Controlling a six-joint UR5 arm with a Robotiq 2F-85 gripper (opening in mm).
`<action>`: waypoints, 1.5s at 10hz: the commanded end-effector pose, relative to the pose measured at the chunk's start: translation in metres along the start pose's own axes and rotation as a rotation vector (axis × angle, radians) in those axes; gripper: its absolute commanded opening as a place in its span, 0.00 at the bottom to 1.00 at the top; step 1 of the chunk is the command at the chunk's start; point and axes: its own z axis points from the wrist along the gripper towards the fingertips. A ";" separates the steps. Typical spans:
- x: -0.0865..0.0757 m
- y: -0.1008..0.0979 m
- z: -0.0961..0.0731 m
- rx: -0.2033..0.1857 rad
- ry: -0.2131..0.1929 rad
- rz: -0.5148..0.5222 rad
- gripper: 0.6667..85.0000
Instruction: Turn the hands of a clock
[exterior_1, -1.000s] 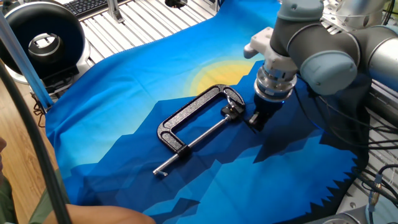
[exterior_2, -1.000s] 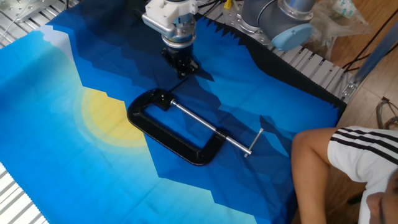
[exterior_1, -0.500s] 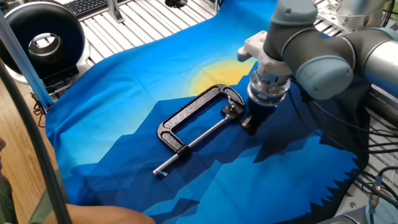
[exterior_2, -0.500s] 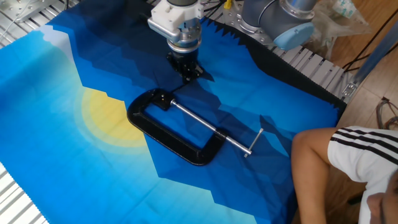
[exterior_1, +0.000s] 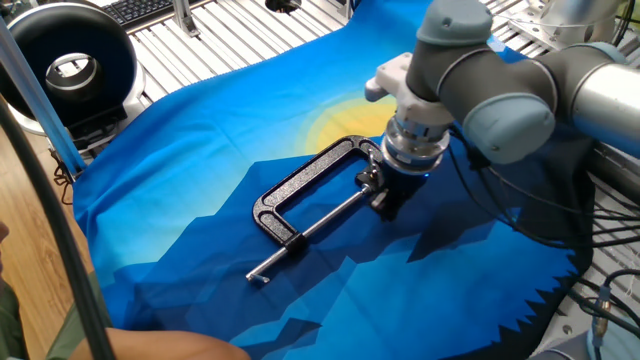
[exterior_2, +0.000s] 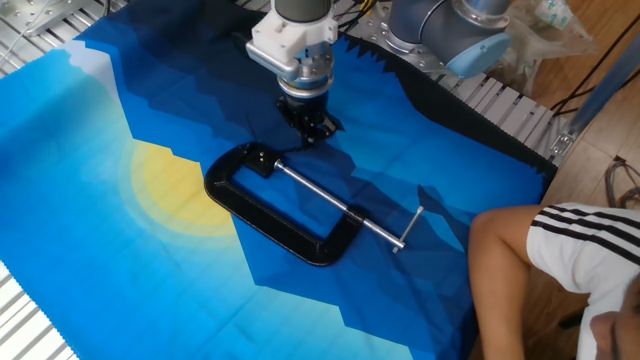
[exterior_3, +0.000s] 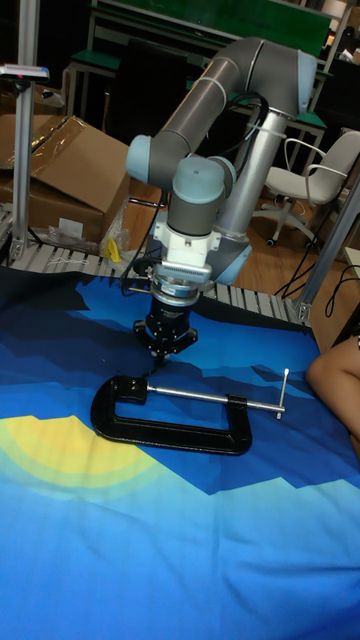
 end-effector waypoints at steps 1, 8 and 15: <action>-0.016 0.008 -0.004 -0.014 0.001 -0.005 0.01; -0.041 0.016 -0.006 -0.037 -0.006 -0.024 0.01; -0.057 0.012 0.000 -0.043 -0.006 -0.048 0.01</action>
